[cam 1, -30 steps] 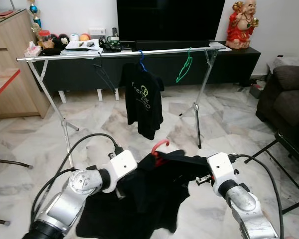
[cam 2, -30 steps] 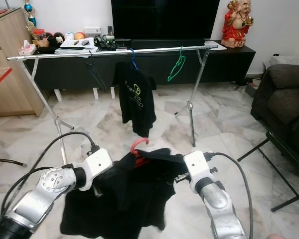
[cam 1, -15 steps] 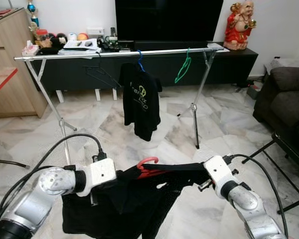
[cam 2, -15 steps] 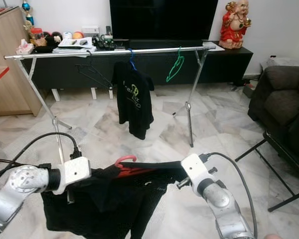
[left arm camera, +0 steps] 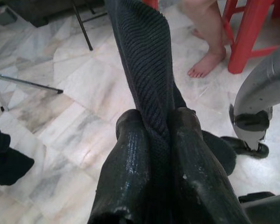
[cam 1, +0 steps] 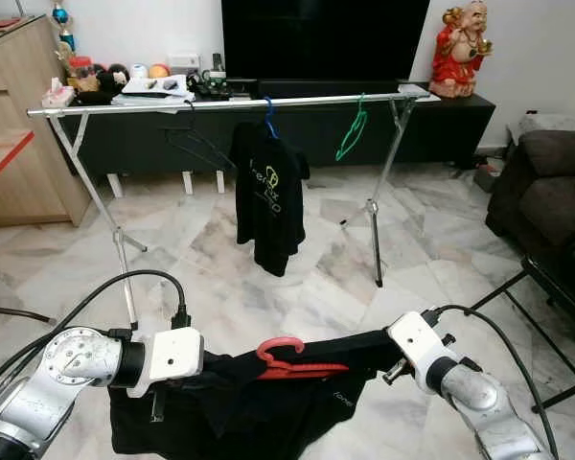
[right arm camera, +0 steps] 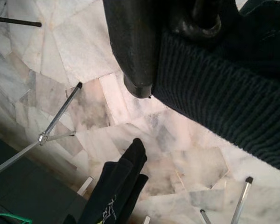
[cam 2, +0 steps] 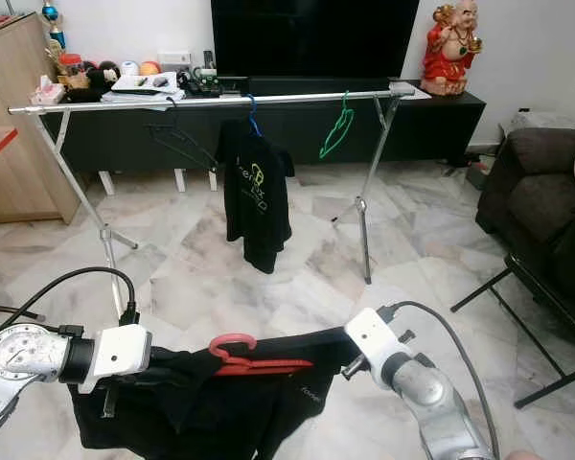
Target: Hang hanger
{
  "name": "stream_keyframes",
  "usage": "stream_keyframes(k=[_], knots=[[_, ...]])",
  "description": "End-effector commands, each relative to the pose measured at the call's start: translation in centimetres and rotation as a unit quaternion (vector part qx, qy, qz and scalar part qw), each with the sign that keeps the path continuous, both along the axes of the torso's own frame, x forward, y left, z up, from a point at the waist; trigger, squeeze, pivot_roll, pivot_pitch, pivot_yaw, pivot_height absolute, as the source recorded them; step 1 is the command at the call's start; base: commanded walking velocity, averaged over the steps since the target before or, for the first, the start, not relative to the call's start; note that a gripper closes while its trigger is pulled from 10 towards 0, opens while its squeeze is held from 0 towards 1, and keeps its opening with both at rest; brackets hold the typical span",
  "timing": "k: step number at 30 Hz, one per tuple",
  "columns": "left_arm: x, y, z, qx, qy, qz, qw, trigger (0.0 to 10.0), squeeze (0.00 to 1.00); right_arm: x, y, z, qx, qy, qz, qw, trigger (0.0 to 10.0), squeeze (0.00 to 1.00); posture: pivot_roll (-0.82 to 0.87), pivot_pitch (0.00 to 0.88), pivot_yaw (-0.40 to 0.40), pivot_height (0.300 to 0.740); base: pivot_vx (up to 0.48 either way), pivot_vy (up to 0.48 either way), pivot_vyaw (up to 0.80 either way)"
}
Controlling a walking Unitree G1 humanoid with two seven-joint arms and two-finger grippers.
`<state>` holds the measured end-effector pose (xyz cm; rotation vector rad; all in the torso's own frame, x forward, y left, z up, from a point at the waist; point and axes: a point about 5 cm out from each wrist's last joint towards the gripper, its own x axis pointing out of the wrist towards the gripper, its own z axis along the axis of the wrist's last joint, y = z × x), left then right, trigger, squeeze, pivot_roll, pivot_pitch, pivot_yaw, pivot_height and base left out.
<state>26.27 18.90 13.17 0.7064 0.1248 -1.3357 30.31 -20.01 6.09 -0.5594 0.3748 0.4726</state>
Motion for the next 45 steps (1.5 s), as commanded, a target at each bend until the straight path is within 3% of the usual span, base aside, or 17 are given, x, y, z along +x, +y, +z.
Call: stream_keyframes(k=[1,6,9,11,16,19,22,32,34,35,38,42,45], knots=[[0.4,2.1,1.7,0.005,-0.016,0.021,1.0,10.0,0.0,-0.8,-4.2,-0.7,-0.044,0.029,-0.063,0.997,0.0,0.0,-0.02,0.0,-0.058,0.74,0.0,0.0,0.0],[0.6,2.3,2.2,-0.001,-0.022,0.026,0.999,10.0,0.0,-1.8,-5.5,-2.2,-0.077,0.057,-0.07,0.993,0.0,0.0,-0.02,0.0,-0.061,0.74,0.0,0.0,0.0],[0.6,2.6,1.8,0.035,-0.029,0.021,0.999,10.0,0.0,-2.4,-6.5,-2.7,-0.109,0.069,-0.074,0.989,0.0,0.0,-0.02,0.0,-0.061,0.74,0.0,0.0,0.0],[0.3,2.5,0.7,0.083,-0.007,0.008,0.997,10.0,0.0,-2.9,-7.5,-3.2,-0.162,0.074,-0.064,0.982,0.0,0.0,-0.02,0.0,-0.061,0.74,0.0,0.0,0.0],[-0.4,1.4,0.4,0.059,-0.001,-0.023,0.998,10.0,0.0,-3.3,-8.5,-3.4,-0.191,0.08,-0.068,0.976,0.0,0.0,-0.03,0.0,-0.063,0.74,0.0,0.0,0.0],[-1.3,0.9,0.4,0.056,0.039,-0.054,0.996,10.0,0.0,-3.6,-9.0,-3.7,-0.208,0.086,-0.063,0.972,0.0,0.0,-0.02,0.0,-0.062,0.74,0.0,0.0,0.0],[-1.7,0.1,0.7,0.048,0.042,-0.085,0.994,10.0,0.0,-3.8,-9.4,-4.0,-0.217,0.091,-0.065,0.97,0.0,0.0,-0.02,0.0,-0.061,0.74,0.0,0.0,0.0],[-2.0,-0.7,1.0,0.038,0.045,-0.107,0.992,10.0,0.0,-4.0,-9.4,-4.4,-0.222,0.094,-0.065,0.968,0.0,0.0,-0.02,0.0,-0.06,0.74,0.0,0.0,0.0],[-2.6,-2.3,0.5,0.025,0.048,-0.139,0.989,10.0,0.0,-4.5,-9.2,-5.1,-0.251,0.098,-0.049,0.962,0.0,0.0,-0.02,0.0,-0.059,0.74,0.0,0.0,0.0],[-2.0,-2.9,0.3,0.025,0.03,-0.121,0.992,10.0,0.0,-4.9,-9.2,-5.6,-0.266,0.101,-0.04,0.958,0.0,0.0,-0.02,0.0,-0.059,0.74,0.0,0.0,0.0],[-1.2,-2.9,0.4,0.026,0.011,-0.098,0.995,10.0,0.0,-5.1,-9.2,-5.7,-0.262,0.103,-0.044,0.959,0.0,0.0,-0.02,0.0,-0.06,0.74,0.0,0.0,0.0],[-1.9,-2.5,0.4,0.02,0.025,-0.114,0.993,10.0,0.0,-5.2,-9.1,-5.9,-0.26,0.105,-0.042,0.959,0.0,0.0,-0.02,0.0,-0.058,0.74,0.0,0.0,0.0],[-2.4,-2.2,0.2,0.039,0.045,-0.125,0.99,10.0,0.0,-5.2,-9.0,-6.1,-0.257,0.103,-0.043,0.96,0.0,0.0,-0.02,0.0,-0.058,0.74,0.0,0.0,0.0]])
